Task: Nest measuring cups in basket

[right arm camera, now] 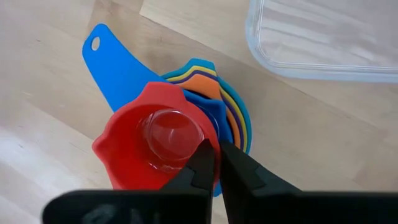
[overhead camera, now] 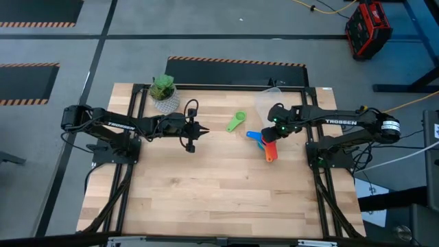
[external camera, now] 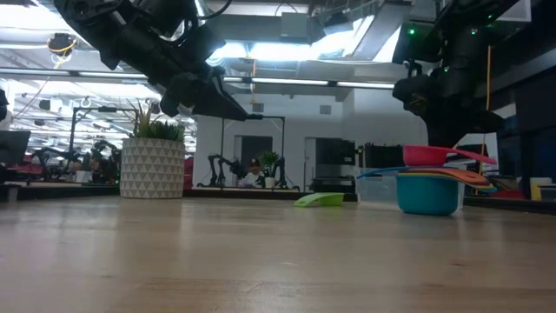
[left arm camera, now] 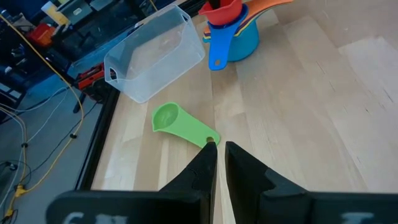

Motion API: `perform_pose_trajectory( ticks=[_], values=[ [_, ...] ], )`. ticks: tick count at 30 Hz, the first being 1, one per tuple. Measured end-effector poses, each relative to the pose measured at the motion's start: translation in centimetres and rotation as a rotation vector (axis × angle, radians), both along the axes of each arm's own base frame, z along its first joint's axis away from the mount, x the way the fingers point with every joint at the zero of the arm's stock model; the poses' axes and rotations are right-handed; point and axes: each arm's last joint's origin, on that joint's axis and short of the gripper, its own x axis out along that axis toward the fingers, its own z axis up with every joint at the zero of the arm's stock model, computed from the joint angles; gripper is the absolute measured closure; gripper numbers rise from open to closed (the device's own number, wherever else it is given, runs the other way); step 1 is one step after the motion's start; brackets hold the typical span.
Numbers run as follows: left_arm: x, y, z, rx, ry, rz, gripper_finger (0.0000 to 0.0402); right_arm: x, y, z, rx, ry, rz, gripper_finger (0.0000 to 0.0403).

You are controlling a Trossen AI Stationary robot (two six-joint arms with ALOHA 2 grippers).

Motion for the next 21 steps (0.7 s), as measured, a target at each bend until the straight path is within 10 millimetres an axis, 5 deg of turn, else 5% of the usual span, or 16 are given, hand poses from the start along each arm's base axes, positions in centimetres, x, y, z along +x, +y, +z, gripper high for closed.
perform_pose_trajectory(
  ticks=[21],
  values=[
    [0.0,0.0,0.0,0.0,0.0,0.0,0.0374,-0.04,0.01,-0.01,-0.004,0.006,0.008,0.0342]
  ],
)
